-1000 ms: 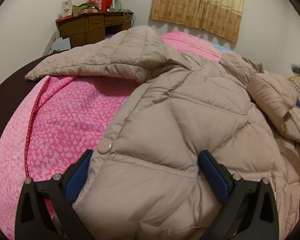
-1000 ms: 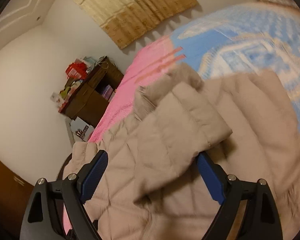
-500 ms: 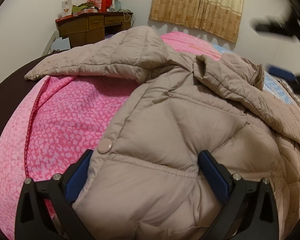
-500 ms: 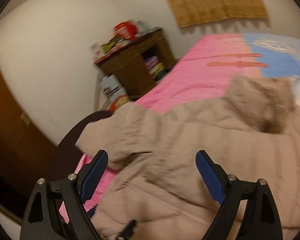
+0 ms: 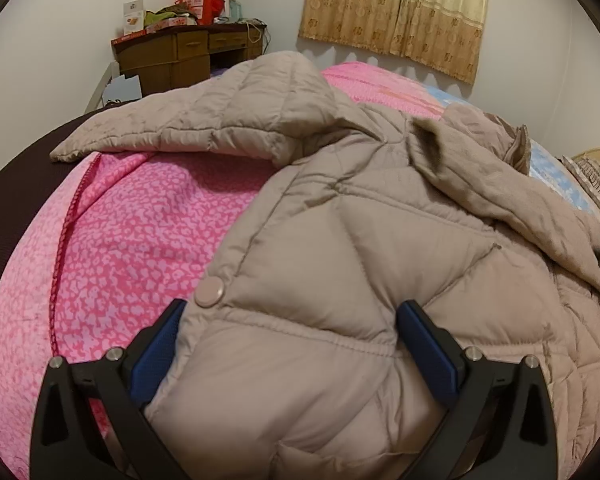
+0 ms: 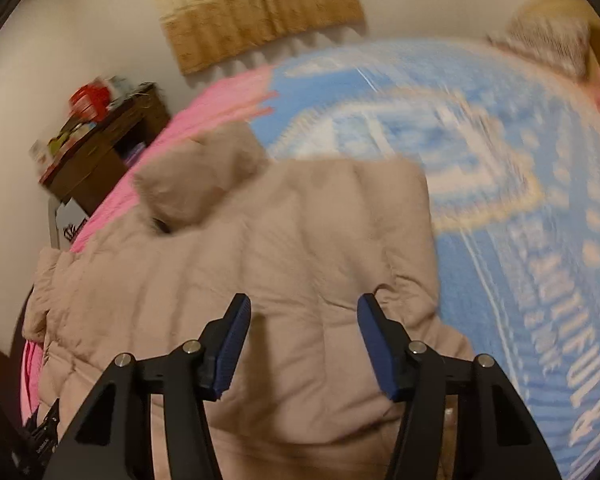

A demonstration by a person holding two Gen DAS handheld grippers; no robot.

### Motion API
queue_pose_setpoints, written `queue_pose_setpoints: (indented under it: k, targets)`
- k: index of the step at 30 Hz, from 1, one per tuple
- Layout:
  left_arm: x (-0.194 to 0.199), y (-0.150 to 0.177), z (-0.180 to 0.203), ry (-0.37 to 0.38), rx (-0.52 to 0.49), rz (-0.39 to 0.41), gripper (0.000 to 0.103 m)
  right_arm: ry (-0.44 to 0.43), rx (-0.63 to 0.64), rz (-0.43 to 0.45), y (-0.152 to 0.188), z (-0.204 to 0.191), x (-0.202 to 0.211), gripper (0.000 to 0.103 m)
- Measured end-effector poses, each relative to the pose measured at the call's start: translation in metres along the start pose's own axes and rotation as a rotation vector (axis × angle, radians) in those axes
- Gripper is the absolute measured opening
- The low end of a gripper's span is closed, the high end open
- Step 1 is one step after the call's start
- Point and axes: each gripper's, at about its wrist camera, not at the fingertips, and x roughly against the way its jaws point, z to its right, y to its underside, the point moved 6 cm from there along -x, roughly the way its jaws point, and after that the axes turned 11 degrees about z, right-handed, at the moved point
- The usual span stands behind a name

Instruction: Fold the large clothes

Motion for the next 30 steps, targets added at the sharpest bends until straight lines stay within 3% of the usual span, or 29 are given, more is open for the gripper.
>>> queue_pose_setpoints:
  k: [2, 7, 11, 14, 18, 21, 24, 26, 30]
  targets:
    - [-0.001, 0.0, 0.0, -0.003, -0.002, -0.002, 0.103, 0.0, 0.039, 0.05, 0.008, 0.001, -0.002, 0.057]
    - [-0.003, -0.001, 0.003, -0.011, -0.007, -0.008, 0.103, 0.1, 0.179, 0.066, 0.011, -0.014, -0.009, 0.059]
    - [-0.005, -0.004, 0.003, -0.007, -0.006, -0.046, 0.103, 0.062, 0.138, 0.076, 0.01, -0.014, -0.006, 0.061]
    - [0.001, -0.017, -0.011, 0.034, 0.064, -0.082, 0.103, 0.035, 0.109, 0.086, 0.01, -0.007, -0.005, 0.061]
    - [0.025, -0.067, -0.073, -0.019, 0.215, 0.041, 0.103, 0.011, 0.09, 0.093, 0.013, -0.006, -0.003, 0.064]
    - [0.025, -0.114, -0.137, -0.14, 0.295, 0.12, 0.103, 0.012, 0.094, 0.094, 0.015, -0.007, -0.002, 0.065]
    - [-0.001, -0.145, -0.194, -0.283, 0.333, 0.127, 0.103, 0.012, 0.095, 0.095, 0.015, -0.007, -0.002, 0.065]
    - [-0.025, -0.151, -0.222, -0.341, 0.381, 0.087, 0.1, 0.012, 0.095, 0.094, 0.015, -0.007, -0.002, 0.065]
    - [-0.069, -0.147, -0.254, -0.305, 0.555, -0.004, 0.088, 0.013, 0.095, 0.094, 0.015, -0.007, -0.002, 0.066]
